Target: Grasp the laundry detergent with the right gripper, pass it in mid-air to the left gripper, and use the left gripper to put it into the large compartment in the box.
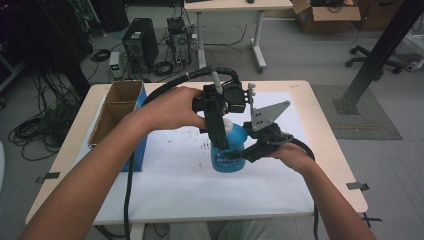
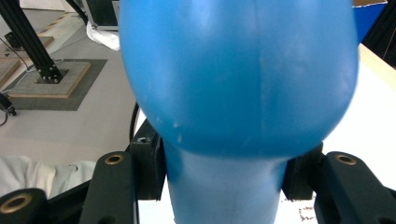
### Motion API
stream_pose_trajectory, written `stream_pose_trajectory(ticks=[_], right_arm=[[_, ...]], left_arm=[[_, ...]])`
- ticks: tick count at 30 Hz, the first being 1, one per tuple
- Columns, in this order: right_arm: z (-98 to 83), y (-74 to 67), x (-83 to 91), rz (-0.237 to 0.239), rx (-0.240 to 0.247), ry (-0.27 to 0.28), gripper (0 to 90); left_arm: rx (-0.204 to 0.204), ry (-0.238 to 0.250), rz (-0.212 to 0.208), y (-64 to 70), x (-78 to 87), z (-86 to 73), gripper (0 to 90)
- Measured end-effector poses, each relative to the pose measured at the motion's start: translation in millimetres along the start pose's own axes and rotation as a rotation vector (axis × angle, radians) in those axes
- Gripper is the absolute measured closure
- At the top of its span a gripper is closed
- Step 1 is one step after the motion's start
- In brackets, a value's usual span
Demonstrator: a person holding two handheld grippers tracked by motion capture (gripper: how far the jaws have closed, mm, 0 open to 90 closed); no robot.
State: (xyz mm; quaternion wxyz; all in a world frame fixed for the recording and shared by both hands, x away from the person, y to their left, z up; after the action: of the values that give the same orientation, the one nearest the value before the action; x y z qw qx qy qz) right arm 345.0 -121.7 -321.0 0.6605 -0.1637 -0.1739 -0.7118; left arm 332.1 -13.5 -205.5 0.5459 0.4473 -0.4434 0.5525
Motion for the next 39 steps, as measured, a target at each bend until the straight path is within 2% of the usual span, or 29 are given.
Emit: stream_pose_trajectory(ticks=[4,13,28,35,39], right_arm=[[0.1,0.4,-1.1,0.006,0.0,0.001,44.5],[0.0,1.6,-2.8,0.01,-0.003,0.001,44.5],[-1.4,2.6,-5.7,0.017,-0.009,0.0,44.5],[-1.1,2.3,-5.8,0.019,-0.01,0.003,44.4],[-0.9,2.3,-5.4,0.017,-0.011,0.003,44.4]], left_arm=[[0.004,-0.018,0.01,-2.9,-4.0,1.2,4.8],[-0.003,-0.052,-0.004,-5.8,-19.6,3.2,6.7],[-0.003,-0.059,-0.02,-6.5,-26.9,3.7,8.5],[-0.004,-0.044,-0.025,-6.5,-25.5,4.3,14.8],[-0.005,-0.054,-0.023,-6.4,-26.0,3.5,18.2]])
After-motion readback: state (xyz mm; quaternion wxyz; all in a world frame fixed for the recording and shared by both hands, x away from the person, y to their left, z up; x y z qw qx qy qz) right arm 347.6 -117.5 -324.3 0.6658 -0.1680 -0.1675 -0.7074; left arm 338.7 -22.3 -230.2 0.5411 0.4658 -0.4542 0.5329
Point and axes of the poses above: each handheld gripper's, and its own axes: x roughly backward along the jaws, z roughly out of its top, y roughly to its right, the point moved 4 cm from there along -x, roughly forward along the jaws, and after that the axes turned 5 degrees about -z, right-handed, at the moved point
